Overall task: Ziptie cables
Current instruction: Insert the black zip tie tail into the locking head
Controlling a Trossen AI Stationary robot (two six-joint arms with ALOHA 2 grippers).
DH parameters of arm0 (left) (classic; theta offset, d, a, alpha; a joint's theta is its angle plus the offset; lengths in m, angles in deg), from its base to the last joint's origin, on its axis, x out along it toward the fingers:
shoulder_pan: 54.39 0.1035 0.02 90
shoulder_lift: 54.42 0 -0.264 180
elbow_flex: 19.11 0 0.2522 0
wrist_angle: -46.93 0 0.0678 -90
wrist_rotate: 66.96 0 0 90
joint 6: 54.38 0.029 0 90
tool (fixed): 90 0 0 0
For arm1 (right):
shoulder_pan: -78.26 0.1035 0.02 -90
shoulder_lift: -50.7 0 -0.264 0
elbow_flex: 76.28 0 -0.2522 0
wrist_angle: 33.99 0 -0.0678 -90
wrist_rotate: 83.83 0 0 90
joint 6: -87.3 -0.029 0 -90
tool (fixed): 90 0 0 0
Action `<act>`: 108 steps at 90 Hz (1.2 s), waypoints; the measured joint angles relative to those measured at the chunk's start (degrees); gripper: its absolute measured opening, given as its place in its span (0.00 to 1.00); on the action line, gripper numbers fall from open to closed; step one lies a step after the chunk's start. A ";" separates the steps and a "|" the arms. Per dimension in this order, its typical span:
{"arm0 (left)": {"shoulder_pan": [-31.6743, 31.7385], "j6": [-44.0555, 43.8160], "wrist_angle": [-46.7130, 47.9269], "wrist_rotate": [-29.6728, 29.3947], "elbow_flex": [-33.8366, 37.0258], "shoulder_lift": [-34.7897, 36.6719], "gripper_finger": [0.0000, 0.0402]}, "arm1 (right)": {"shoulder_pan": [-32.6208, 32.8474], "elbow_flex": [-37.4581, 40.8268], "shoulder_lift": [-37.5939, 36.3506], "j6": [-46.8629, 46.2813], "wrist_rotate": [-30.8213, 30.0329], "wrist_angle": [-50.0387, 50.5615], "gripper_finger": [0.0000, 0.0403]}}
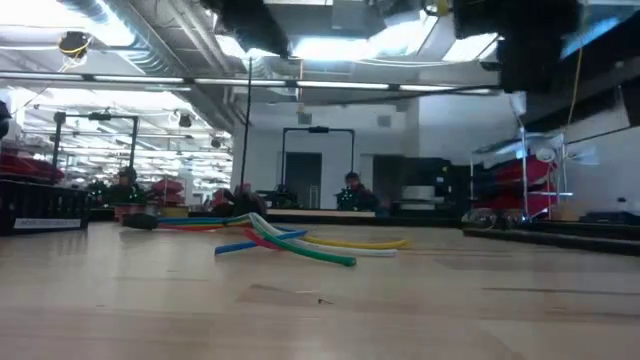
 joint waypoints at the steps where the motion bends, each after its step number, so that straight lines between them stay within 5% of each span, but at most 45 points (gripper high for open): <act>1: -0.12 -0.14 -0.24 0.37 -0.05 -0.23 0.42 | -0.20 -0.15 0.00 0.38 -0.01 -0.01 0.00; 47: -6.71 9.56 0.82 3.82 -17.38 -20.64 0.42 | -4.16 -2.82 0.22 11.08 -4.62 -1.09 0.00; 78: -8.14 16.32 1.48 3.62 -18.57 -27.30 0.41 | -4.09 -2.82 0.22 11.17 -5.54 -1.26 0.00; 108: -8.36 16.42 1.31 3.64 -18.57 -26.94 0.15 | -4.09 -2.82 0.22 10.56 -5.50 -1.63 0.00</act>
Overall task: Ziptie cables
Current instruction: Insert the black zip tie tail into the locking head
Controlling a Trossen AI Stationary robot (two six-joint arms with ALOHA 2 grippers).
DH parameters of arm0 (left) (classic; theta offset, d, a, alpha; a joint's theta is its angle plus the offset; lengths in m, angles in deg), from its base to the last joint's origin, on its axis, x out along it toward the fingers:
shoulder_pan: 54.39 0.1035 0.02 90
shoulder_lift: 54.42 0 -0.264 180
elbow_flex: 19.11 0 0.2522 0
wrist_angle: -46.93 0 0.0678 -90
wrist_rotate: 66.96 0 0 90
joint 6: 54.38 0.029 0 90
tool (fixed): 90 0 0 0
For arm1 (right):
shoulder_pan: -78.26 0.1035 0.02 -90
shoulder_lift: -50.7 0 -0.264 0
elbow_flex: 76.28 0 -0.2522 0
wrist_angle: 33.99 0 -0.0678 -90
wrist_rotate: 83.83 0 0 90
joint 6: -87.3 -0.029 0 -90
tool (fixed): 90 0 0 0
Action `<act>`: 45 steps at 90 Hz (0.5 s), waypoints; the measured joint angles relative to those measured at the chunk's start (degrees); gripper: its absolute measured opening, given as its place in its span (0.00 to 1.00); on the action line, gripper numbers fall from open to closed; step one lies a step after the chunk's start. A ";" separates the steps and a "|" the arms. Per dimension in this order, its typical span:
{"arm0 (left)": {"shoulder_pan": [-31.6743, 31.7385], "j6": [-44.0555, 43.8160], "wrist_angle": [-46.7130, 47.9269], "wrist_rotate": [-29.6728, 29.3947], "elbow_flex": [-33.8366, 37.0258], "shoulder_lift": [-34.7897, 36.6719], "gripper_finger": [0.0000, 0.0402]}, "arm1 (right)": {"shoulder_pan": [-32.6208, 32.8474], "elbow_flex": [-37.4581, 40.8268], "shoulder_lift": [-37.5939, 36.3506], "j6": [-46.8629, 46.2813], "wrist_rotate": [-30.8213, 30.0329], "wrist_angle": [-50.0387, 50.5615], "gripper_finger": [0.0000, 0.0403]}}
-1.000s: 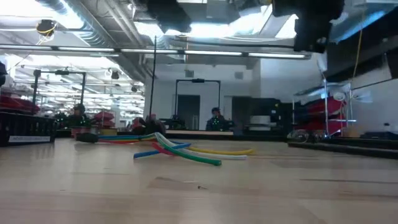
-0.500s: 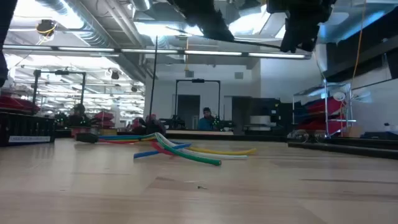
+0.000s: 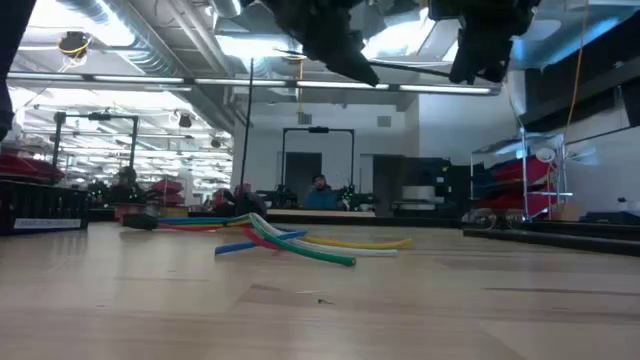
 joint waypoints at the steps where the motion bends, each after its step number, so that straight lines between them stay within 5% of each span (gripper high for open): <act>1: -0.03 -0.01 0.00 0.00 0.00 0.03 0.14 | 0.00 0.00 0.00 -0.44 0.01 -0.07 0.00; 9: -0.04 -0.02 0.89 -0.02 -0.30 0.36 0.03 | 0.09 0.00 0.00 -4.00 0.02 -0.48 0.00; 22: 0.03 -1.87 5.05 -1.49 -3.33 0.46 0.01 | -1.35 -0.43 -0.16 -2.85 -0.51 0.94 0.05; 45: 1.84 -4.48 9.44 -2.05 -7.43 1.98 0.00 | -4.17 -12.21 -4.51 4.94 -9.93 17.35 0.29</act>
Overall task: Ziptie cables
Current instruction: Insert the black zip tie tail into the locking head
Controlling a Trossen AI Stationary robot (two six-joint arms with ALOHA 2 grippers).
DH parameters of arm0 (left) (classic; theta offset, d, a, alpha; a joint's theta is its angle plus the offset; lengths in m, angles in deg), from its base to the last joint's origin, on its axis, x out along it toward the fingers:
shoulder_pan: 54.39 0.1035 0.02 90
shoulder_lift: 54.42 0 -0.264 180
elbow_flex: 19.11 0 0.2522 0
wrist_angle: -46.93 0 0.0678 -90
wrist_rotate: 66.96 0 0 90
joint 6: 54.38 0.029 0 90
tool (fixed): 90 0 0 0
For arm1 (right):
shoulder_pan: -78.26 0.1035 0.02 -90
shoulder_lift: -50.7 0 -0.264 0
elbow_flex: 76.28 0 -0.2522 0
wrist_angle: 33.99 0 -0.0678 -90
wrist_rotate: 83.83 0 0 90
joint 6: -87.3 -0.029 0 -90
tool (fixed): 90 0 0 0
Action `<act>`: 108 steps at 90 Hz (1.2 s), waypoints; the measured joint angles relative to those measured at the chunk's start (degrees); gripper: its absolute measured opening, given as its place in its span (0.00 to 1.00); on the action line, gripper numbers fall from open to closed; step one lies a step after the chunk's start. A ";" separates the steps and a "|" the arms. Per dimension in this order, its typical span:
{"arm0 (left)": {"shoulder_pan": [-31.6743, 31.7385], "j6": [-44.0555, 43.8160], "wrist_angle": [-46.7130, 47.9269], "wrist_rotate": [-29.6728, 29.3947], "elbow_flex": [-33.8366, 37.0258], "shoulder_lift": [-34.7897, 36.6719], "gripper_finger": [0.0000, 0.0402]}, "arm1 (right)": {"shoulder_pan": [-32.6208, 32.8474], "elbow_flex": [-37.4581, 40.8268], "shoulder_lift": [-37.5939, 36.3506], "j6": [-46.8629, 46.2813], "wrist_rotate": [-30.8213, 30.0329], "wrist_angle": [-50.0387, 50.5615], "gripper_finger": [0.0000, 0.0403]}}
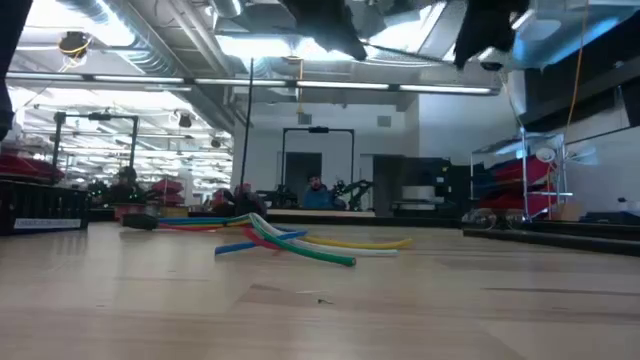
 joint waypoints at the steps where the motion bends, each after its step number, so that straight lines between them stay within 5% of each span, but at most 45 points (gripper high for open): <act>1: 0.10 -0.15 0.10 -0.03 -0.05 0.12 0.00 | 0.01 -0.70 -0.16 0.52 -0.38 0.80 0.30; 21: 4.27 -3.85 -0.28 -0.01 -0.13 3.28 0.00 | 0.10 -11.44 -4.24 5.32 -7.88 10.46 0.45; 41: 9.24 -10.24 -7.80 6.43 -0.11 5.53 0.00 | 0.13 -4.94 -13.53 2.71 -14.28 5.74 0.47; 55: 10.25 -14.10 -16.37 8.80 -0.09 5.54 0.00 | 0.12 8.74 -20.04 2.61 -14.53 -13.88 0.47; 78: 9.37 -21.59 -29.86 9.40 -0.06 5.55 0.00 | 0.10 30.23 -20.04 9.14 -15.24 -61.90 0.47; 108: 8.87 -27.22 -35.69 11.76 -0.06 5.55 0.00 | 0.00 32.47 -18.34 29.08 -20.71 -95.18 0.43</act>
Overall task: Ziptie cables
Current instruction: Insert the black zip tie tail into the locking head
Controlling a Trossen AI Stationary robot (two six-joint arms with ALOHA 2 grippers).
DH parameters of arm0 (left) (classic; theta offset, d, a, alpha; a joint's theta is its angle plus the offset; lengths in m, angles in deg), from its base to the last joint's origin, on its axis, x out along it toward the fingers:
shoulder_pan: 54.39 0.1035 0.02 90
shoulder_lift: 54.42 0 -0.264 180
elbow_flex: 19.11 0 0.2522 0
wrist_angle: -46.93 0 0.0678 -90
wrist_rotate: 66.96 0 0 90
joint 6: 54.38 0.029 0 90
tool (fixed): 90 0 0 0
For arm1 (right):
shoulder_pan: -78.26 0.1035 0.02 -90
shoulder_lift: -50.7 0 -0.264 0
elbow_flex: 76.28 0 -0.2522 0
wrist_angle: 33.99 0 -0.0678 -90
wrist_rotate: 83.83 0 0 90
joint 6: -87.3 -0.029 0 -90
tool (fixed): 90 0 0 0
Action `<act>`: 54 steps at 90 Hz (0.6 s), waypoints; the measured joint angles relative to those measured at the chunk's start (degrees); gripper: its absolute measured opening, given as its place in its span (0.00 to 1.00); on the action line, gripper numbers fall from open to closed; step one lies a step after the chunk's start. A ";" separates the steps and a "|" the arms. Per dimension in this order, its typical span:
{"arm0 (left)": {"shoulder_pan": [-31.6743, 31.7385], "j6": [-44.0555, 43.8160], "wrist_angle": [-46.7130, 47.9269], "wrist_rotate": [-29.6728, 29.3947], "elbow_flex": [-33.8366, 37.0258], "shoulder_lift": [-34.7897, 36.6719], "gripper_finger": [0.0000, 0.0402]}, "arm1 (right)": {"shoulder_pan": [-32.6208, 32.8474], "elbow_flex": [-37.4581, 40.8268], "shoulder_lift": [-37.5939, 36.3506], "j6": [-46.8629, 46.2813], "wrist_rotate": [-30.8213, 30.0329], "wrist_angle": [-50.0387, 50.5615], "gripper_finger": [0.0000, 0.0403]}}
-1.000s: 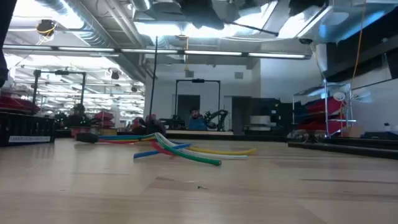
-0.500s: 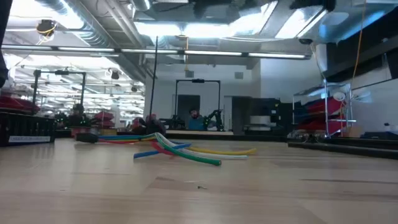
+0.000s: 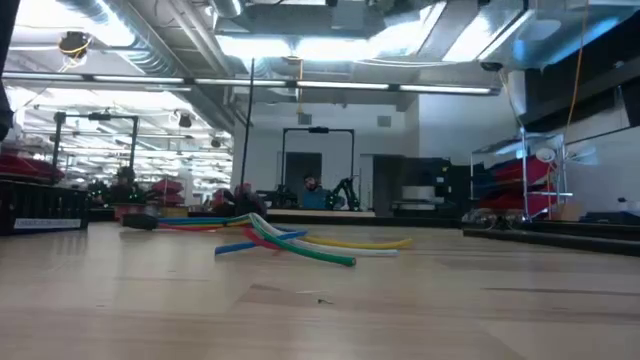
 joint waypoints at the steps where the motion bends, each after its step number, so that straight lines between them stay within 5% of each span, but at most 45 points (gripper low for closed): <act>1: -0.01 -0.05 -0.05 0.00 0.00 0.00 0.00 | 0.00 0.00 0.00 0.54 0.07 -0.75 0.43; 54: -0.07 -1.37 -1.10 0.02 0.02 0.00 0.00 | 0.00 0.00 -0.13 3.35 3.27 -8.38 0.21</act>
